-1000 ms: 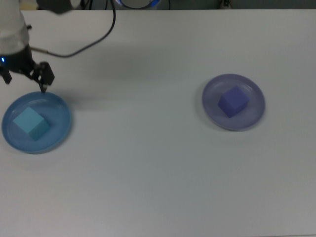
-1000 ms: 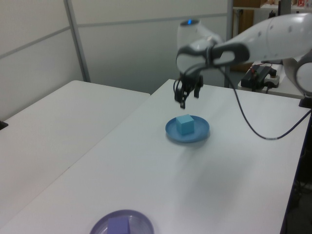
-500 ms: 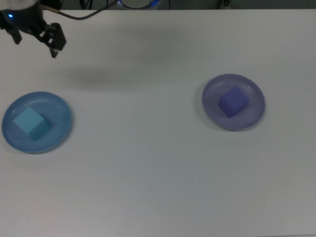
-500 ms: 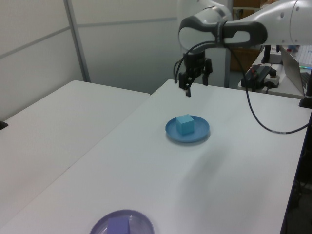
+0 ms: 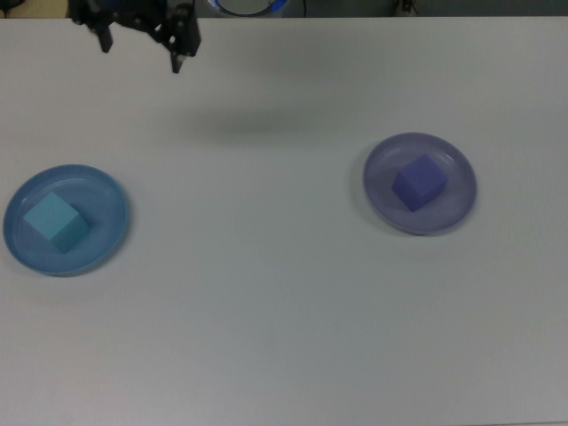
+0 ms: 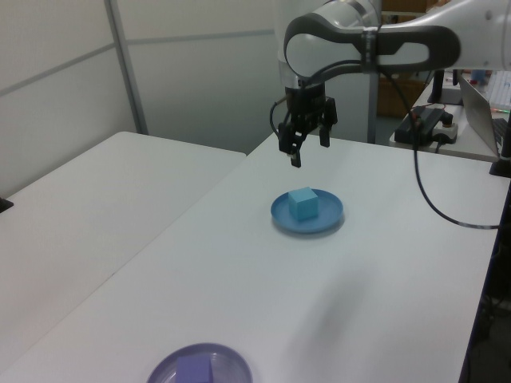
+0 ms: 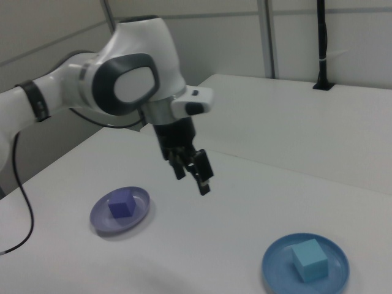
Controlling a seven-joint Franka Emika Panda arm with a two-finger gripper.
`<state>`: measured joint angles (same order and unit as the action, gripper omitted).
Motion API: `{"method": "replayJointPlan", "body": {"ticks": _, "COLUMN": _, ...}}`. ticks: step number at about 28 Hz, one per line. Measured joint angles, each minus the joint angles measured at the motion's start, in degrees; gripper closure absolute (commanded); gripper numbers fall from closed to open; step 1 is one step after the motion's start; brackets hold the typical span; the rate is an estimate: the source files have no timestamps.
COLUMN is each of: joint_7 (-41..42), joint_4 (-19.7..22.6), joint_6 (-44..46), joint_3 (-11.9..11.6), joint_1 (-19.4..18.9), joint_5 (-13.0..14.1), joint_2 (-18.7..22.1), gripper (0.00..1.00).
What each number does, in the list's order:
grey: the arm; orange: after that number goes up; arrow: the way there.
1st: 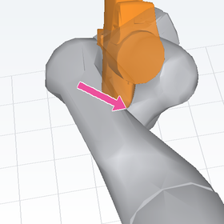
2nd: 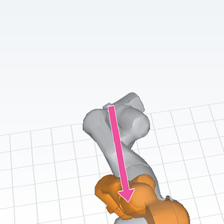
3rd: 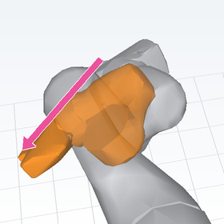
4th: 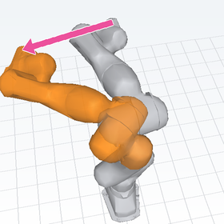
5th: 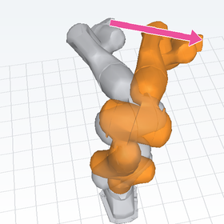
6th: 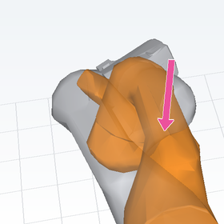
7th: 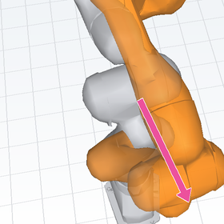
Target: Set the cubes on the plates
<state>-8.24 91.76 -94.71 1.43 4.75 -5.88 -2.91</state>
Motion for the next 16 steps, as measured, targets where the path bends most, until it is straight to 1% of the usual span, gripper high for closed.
{"method": "replayJointPlan", "body": {"ticks": 3, "joint_7": -0.01, "joint_4": 3.28, "joint_6": -0.01, "joint_3": 0.03, "joint_1": -2.09, "joint_5": -0.01, "joint_2": 2.36, "gripper": 0.0}}
{"method": "replayJointPlan", "body": {"ticks": 6, "joint_7": -0.02, "joint_4": 5.71, "joint_6": -0.19, "joint_3": 0.05, "joint_1": -3.08, "joint_5": -0.03, "joint_2": 4.1, "gripper": 0.0}}
{"method": "replayJointPlan", "body": {"ticks": 10, "joint_7": -0.02, "joint_4": 6.89, "joint_6": -1.32, "joint_3": -0.02, "joint_1": -3.1, "joint_5": -0.05, "joint_2": 4.96, "gripper": 0.0}}
{"method": "replayJointPlan", "body": {"ticks": 16, "joint_7": -0.02, "joint_4": 7.77, "joint_6": -2.75, "joint_3": -0.16, "joint_1": -2.89, "joint_5": -0.08, "joint_2": 5.05, "gripper": 0.0}}
